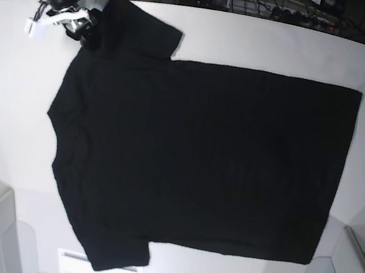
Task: Fold the T-shirt properly
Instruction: 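Lower both grippers onto the black T-shirt's shoulder corners and grasp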
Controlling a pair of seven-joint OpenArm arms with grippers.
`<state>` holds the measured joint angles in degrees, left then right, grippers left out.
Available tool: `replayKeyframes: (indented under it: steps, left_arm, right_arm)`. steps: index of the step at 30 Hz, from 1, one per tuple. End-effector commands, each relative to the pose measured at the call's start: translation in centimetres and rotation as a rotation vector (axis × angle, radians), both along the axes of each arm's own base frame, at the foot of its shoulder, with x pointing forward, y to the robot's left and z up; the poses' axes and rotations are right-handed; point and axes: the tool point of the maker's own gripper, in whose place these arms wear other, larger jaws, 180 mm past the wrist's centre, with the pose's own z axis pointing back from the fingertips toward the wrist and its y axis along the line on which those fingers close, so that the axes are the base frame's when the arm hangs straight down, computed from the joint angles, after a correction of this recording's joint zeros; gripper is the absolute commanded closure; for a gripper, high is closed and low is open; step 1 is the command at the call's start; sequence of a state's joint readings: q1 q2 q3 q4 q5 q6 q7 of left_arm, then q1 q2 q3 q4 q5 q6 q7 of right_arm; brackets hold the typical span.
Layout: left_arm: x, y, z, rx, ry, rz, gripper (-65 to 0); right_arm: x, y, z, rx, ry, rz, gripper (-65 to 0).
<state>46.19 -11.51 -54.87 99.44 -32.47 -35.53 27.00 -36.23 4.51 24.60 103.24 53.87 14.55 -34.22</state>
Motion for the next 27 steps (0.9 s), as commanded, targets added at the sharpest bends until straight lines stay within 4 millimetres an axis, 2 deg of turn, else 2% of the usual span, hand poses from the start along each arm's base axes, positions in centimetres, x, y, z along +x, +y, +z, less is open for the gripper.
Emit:
replayKeyframes:
  steps: [1, 2, 5, 8, 12, 18, 20, 24, 27]
  left_arm:
    - [-0.1, 0.7, 0.8, 0.015, -0.004, -0.007, -32.6]
    - [-0.3, 1.1, 0.8, 0.013, 0.006, -0.004, -32.9]
    - [-1.2, 3.6, 1.2, 0.040, 0.035, 0.092, -32.4]
    - [-1.3, 4.5, 1.5, 0.049, 0.036, 0.128, -32.3]
    - [-1.0, 4.3, 1.5, 0.046, 0.027, 0.124, -32.1]
    - [0.1, 2.4, -0.1, -0.002, 0.049, 0.066, -32.1]
    - [0.4, 1.9, -0.4, -0.012, 0.052, 0.053, -32.1]
    - [1.6, 1.5, -0.7, -0.029, 0.026, 0.048, -32.1]
    - [2.0, 1.8, -1.8, -0.066, 0.016, 0.077, -32.1]
  right_arm:
    - [0.2, -0.6, 0.2, -0.005, -0.012, 0.002, -38.1]
    - [0.1, -1.0, -0.4, -0.007, 0.004, 0.002, -38.1]
    - [-0.5, -1.6, -1.6, -0.009, 0.041, -0.003, -38.1]
    - [-0.7, -1.8, -1.9, -0.013, 0.053, 0.002, -38.1]
    - [-1.2, -1.6, -2.4, -0.034, 0.075, 0.018, -38.1]
    - [-2.2, 2.4, -4.0, -0.045, 0.123, 0.122, -38.0]
    - [-2.2, 2.9, -4.0, -0.031, 0.122, 0.115, -37.7]
    - [-2.2, 2.9, -4.0, -0.031, 0.121, 0.115, -32.4]
    - [-2.2, 2.9, -4.0, -0.031, 0.120, 0.115, -25.2]
